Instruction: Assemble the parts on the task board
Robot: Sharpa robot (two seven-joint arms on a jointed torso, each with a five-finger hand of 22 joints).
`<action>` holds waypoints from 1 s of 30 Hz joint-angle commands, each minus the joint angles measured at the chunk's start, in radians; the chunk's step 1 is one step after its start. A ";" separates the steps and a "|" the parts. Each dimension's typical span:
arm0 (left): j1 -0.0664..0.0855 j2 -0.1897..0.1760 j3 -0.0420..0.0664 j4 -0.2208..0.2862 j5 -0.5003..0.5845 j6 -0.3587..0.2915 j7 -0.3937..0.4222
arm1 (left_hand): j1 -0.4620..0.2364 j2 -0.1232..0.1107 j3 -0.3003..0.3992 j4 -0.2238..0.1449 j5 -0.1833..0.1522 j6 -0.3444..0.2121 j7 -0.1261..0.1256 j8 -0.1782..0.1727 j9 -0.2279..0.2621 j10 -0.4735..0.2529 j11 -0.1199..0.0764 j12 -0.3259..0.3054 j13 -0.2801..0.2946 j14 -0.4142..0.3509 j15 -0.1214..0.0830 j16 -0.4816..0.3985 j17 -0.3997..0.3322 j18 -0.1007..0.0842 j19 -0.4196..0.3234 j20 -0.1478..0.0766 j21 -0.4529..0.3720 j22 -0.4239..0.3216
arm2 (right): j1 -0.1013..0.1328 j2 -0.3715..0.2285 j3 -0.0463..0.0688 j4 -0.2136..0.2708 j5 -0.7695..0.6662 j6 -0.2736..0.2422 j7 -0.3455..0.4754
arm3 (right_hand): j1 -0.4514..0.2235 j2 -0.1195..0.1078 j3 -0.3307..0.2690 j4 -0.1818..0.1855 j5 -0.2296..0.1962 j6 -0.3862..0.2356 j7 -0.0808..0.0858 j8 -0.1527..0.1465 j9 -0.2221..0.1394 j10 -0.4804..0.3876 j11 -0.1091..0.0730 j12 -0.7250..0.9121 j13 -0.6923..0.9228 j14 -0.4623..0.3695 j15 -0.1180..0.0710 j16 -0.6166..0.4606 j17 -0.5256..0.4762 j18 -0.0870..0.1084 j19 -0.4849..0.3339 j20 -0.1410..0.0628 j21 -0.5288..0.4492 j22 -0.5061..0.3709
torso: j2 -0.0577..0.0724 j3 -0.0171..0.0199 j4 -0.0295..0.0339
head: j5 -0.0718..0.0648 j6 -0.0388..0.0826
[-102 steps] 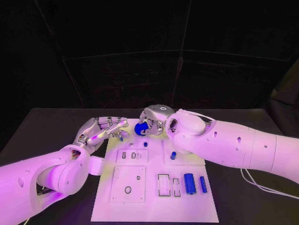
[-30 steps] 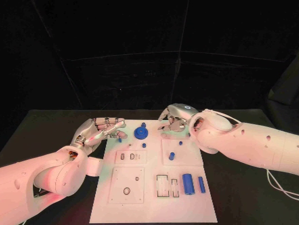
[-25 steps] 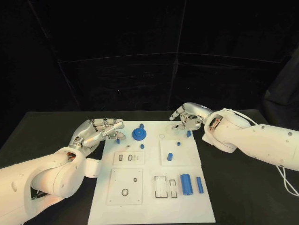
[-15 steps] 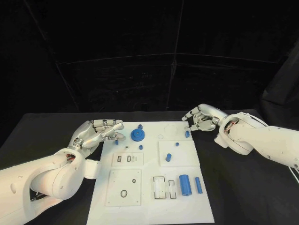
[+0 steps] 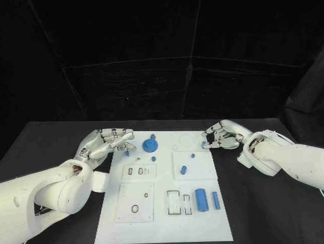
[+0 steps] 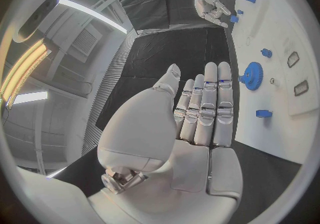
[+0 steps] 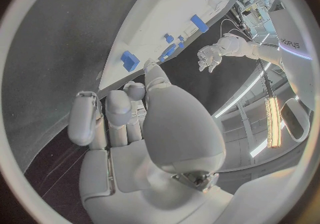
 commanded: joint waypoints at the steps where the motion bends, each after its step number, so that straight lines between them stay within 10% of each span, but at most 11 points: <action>1: 0.001 0.002 0.001 -0.002 -0.005 0.014 0.007 | 0.009 0.004 -0.002 -0.006 -0.004 0.008 0.001 -0.004 0.000 0.008 0.000 -0.003 0.000 -0.002 -0.005 -0.004 0.001 0.013 -0.002 -0.001 -0.006 -0.001 | 0.001 -0.001 0.001 0.000 0.023 -0.003 0.032 | -0.014 -0.002 -0.010 0.002 -0.007 -0.010 0.000 -0.005 0.000 0.000 0.006 -0.001 0.001 -0.001 0.007 -0.004 0.001 -0.001 -0.002 0.002 -0.006 0.000 | 0.000 -0.0009 -0.0022 | -0.004 0.003; 30: 0.001 0.001 0.001 -0.006 -0.005 0.015 0.005 | 0.009 0.005 -0.003 -0.007 -0.004 0.009 0.001 -0.005 0.000 0.008 0.000 -0.004 0.000 -0.002 -0.005 -0.005 0.002 0.013 -0.002 -0.002 -0.006 -0.001 | -0.013 0.029 0.001 -0.038 -0.018 0.042 -0.007 | 0.038 0.047 -0.002 -0.026 -0.036 0.031 -0.009 0.015 0.008 0.012 -0.003 0.032 0.027 0.007 0.000 0.010 0.029 -0.005 0.013 -0.003 0.002 0.019 | 0.000 -0.0026 0.0004 | -0.013 -0.010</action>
